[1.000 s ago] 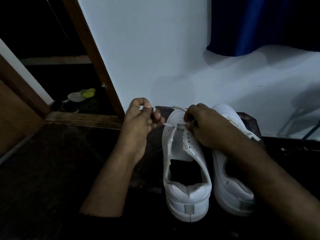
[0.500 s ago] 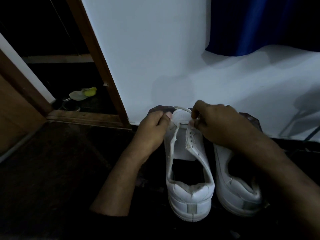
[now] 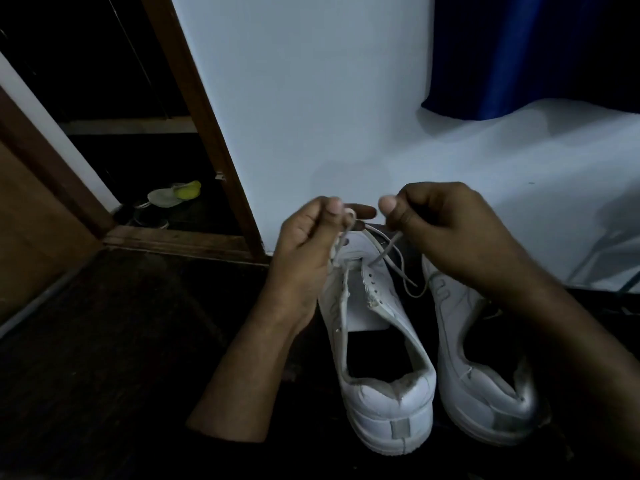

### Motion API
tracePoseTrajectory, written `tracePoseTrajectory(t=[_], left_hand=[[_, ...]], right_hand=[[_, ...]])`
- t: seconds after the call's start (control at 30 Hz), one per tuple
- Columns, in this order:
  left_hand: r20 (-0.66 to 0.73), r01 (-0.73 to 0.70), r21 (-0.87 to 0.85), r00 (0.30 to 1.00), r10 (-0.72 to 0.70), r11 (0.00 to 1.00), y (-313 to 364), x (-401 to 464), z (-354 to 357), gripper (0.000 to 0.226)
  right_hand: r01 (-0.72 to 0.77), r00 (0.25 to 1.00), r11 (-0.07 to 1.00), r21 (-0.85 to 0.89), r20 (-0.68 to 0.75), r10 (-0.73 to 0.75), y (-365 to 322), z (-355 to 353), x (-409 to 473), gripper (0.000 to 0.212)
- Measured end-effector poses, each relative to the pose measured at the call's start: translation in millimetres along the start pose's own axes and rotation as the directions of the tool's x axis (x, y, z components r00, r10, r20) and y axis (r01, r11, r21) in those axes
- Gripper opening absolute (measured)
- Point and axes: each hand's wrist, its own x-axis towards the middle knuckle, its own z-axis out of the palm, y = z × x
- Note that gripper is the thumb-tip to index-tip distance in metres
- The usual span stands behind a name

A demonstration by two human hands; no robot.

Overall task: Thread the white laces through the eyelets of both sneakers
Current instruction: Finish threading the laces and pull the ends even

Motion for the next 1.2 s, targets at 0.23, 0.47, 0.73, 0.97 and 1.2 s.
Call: tracePoseTrajectory(t=[0.23, 0.47, 0.73, 0.97, 1.2], left_hand=[[0.225, 0.061, -0.025, 0.973, -0.053, 0.998, 2.8, -4.0, 3.5, 0.033], [-0.109, 0.062, 0.102, 0.993, -0.051, 0.993, -12.1, 10.9, -2.1, 0.04], [0.082, -0.279, 0.609, 0.953, 0.291, 0.742, -26.8, 11.6, -3.0, 0.036], [0.3, -0.311, 0.499, 0.938, 0.175, 0.809, -22.8, 3.9, 16.0, 0.019], [-0.21, -0.056, 0.67, 0.942, 0.261, 0.74, -26.3, 12.2, -8.5, 0.031]], right_hand=[[-0.031, 0.981, 0.976, 0.215, 0.193, -0.011, 7.6, -2.3, 0.1, 0.021], [-0.098, 0.995, 0.973, -0.21, -0.03, 0.093, 17.5, -14.4, 1.7, 0.036], [-0.139, 0.989, 0.952, -0.271, 0.006, 0.146, 25.7, -23.2, 2.9, 0.023], [-0.026, 0.983, 0.998, -0.052, 0.179, 0.035, 21.2, -7.6, 4.8, 0.009], [-0.152, 0.987, 0.966, -0.21, -0.087, 0.136, 28.0, -23.8, 3.1, 0.009]])
